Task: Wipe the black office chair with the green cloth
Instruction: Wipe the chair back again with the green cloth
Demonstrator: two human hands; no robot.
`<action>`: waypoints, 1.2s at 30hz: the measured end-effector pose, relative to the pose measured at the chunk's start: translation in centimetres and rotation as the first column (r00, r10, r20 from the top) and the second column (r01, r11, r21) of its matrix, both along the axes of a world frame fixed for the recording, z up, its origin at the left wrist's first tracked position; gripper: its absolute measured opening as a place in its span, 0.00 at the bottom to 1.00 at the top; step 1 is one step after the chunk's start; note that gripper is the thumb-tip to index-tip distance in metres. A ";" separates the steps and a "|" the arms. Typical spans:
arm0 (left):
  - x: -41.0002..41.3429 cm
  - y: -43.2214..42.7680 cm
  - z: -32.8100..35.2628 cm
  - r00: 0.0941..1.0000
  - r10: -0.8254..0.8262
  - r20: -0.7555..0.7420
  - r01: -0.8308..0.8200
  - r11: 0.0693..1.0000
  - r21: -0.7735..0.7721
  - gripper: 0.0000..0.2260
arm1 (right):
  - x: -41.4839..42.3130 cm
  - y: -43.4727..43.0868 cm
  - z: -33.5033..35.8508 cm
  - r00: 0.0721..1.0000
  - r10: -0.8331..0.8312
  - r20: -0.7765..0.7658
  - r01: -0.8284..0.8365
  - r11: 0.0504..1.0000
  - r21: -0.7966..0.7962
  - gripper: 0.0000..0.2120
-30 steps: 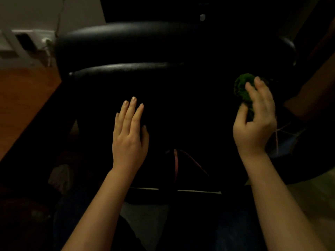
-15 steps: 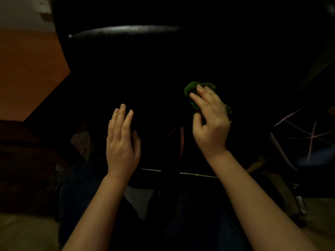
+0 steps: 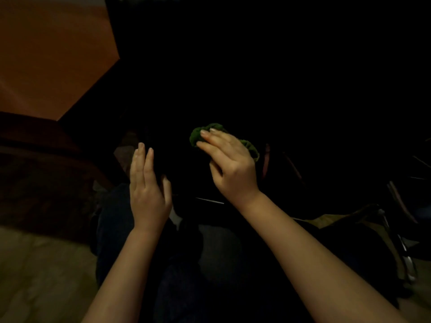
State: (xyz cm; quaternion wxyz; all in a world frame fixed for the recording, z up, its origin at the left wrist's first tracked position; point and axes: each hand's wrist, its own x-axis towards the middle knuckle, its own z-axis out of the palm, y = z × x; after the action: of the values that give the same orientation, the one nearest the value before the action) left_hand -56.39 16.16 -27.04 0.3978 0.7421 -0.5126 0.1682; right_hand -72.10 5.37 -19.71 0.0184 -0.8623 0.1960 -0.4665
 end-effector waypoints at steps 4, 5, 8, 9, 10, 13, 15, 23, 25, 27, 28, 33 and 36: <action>0.1 0.1 -0.6 0.998 0.031 -0.051 -0.030 0.999 0.020 0.27 | 1.0 1.0 -2.0 0.994 0.080 -0.076 -0.078 0.997 0.018 0.12; 0.0 0.1 -0.6 0.998 0.029 -0.063 -0.028 0.999 0.019 0.28 | 1.1 1.1 -2.5 0.990 0.106 -0.090 -0.105 0.994 0.020 0.12; -0.2 0.0 -0.8 0.989 0.059 -0.134 -0.057 0.998 0.019 0.29 | 1.6 1.3 -4.1 0.965 0.184 -0.187 -0.185 0.983 0.016 0.11; -0.2 0.0 -0.9 0.983 0.076 -0.165 -0.074 0.997 0.021 0.30 | 1.6 1.4 -4.6 0.951 0.202 -0.236 -0.204 0.979 0.014 0.11; -0.2 0.0 -0.9 0.978 0.087 -0.187 -0.084 0.996 0.024 0.30 | 1.7 1.6 -5.1 0.937 0.214 -0.277 -0.219 0.976 0.013 0.11; -0.3 0.0 -0.9 0.974 0.091 -0.207 -0.084 0.995 0.047 0.30 | 1.7 1.7 -5.7 0.919 0.221 -0.327 -0.245 0.969 -0.036 0.09; -0.1 0.1 -1.0 0.976 0.089 -0.198 -0.077 0.995 0.066 0.30 | 1.7 1.5 -5.5 0.912 0.214 -0.349 -0.264 0.959 -0.103 0.11; 0.3 0.3 -1.1 0.973 0.088 -0.214 -0.072 0.994 0.082 0.28 | 2.8 -0.5 -0.9 0.944 0.161 -0.288 -0.244 0.928 -0.282 0.11; 0.4 0.3 -0.9 0.973 0.079 -0.218 -0.065 0.996 0.068 0.27 | 3.5 -0.9 1.0 0.960 0.129 -0.248 -0.200 0.937 -0.287 0.16; 0.7 0.4 -0.8 0.975 0.081 -0.208 -0.068 0.995 0.069 0.27 | 4.3 -1.2 3.0 0.976 0.102 -0.194 -0.154 0.949 -0.274 0.19; 0.9 0.5 -0.7 0.977 0.085 -0.196 -0.071 0.995 0.077 0.28 | 4.7 -1.5 4.1 0.984 0.081 -0.161 -0.123 0.955 -0.271 0.17; 2.6 1.5 -0.1 0.986 0.081 -0.148 -0.067 0.993 0.099 0.28 | 6.6 -2.6 8.8 1.000 -0.024 -0.008 0.022 0.979 -0.205 0.12; 3.0 2.0 0.0 0.981 0.082 -0.176 -0.062 0.991 0.120 0.29 | 7.6 -1.3 8.7 0.997 -0.072 0.002 0.072 0.989 -0.130 0.15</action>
State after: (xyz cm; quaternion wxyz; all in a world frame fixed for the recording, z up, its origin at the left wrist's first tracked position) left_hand -53.41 18.16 -27.09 0.3932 0.7938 -0.4561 0.0852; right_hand -64.49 4.03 -10.96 -0.0548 -0.8546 0.1963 -0.4776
